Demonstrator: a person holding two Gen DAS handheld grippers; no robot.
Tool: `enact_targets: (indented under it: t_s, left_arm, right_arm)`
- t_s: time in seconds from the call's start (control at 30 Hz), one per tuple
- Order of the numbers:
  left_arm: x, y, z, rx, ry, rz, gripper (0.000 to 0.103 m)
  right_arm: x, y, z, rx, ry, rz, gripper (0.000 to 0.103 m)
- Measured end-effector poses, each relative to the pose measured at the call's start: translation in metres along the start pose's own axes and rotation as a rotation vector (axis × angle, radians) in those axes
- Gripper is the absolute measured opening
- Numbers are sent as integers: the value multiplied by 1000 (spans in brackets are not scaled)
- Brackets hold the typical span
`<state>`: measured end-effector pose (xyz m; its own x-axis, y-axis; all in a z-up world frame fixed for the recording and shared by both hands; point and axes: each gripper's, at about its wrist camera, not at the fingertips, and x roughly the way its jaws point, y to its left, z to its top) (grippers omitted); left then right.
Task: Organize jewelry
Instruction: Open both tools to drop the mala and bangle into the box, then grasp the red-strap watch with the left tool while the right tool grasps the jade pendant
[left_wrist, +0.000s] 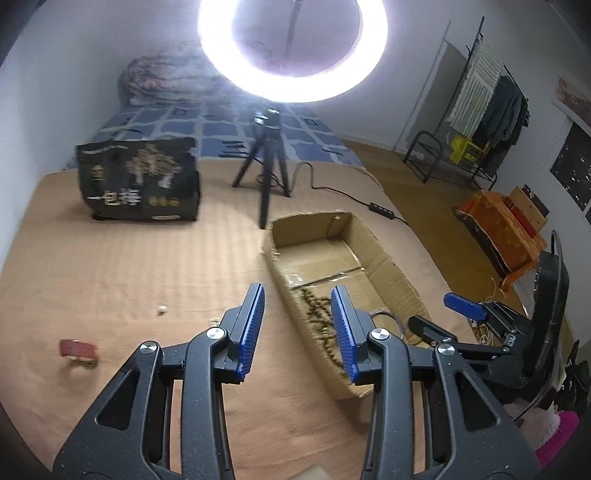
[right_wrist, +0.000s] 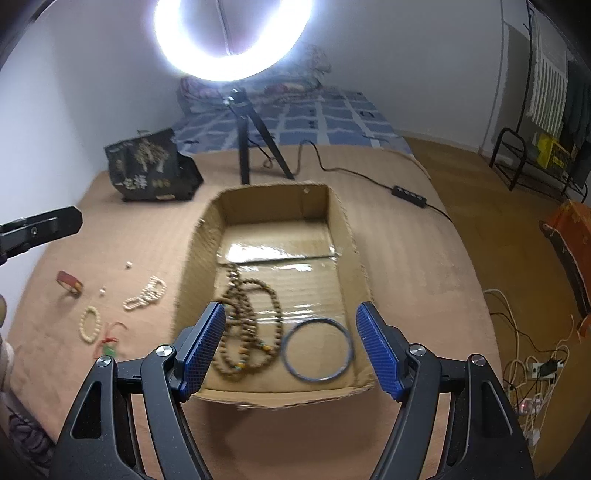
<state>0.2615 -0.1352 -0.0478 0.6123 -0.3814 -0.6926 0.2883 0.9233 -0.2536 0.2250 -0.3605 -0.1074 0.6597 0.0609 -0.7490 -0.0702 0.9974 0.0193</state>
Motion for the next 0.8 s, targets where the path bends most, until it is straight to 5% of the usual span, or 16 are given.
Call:
enact_targets:
  t_s: [0.47,0.8]
  left_arm:
    - [-55,102,-14,-78,-49,141,77]
    - [-42,177,-40,-206,58,199,78]
  right_arm:
    - [-8,73,5,-43,-28,119,73]
    - [31,125,-10,-56,109,211,73]
